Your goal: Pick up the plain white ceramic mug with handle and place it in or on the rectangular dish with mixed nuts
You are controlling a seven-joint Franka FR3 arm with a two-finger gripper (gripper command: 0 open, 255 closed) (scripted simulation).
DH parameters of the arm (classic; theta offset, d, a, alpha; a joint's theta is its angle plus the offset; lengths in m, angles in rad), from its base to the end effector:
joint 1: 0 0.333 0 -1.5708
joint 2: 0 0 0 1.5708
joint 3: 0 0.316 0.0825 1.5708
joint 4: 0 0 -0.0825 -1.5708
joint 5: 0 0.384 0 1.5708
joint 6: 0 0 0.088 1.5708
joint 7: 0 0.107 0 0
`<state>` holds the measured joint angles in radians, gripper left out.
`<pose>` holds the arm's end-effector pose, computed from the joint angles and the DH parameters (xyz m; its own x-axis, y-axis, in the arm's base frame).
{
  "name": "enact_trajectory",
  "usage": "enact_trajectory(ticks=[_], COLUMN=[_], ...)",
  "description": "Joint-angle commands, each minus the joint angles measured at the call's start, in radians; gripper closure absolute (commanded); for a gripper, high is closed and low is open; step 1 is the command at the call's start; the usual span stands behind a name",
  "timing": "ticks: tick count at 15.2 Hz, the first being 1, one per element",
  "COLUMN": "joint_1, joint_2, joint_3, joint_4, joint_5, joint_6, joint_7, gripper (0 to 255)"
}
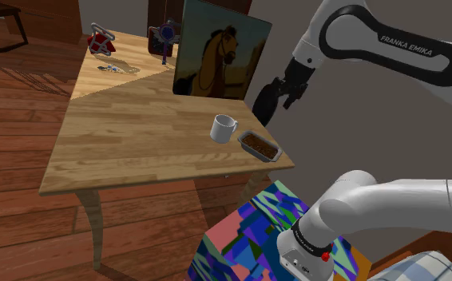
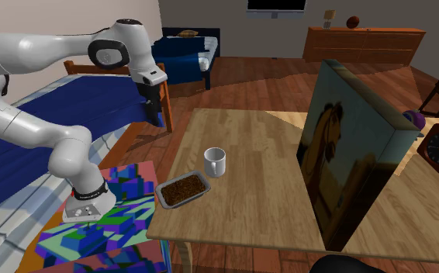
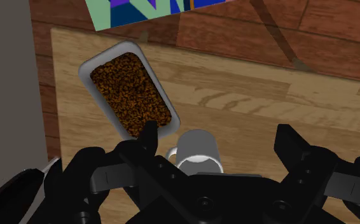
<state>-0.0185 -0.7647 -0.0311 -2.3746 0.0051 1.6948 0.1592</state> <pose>0.3240 -0.0182 0.5863 0.9764 -0.2010 0.0792 -0.1984 -0.9793 -0.0397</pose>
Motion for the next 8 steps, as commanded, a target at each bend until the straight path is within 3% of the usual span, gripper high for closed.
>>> enact_trajectory(ticks=[1, 8], joint_1=[0.000, 0.015], joint_2=[0.000, 0.235], joint_3=[0.000, -0.002], joint_4=[0.000, 0.016], joint_5=[0.000, -0.004], joint_6=[0.000, 0.200], joint_7=[0.000, -0.027], gripper=[0, 0])
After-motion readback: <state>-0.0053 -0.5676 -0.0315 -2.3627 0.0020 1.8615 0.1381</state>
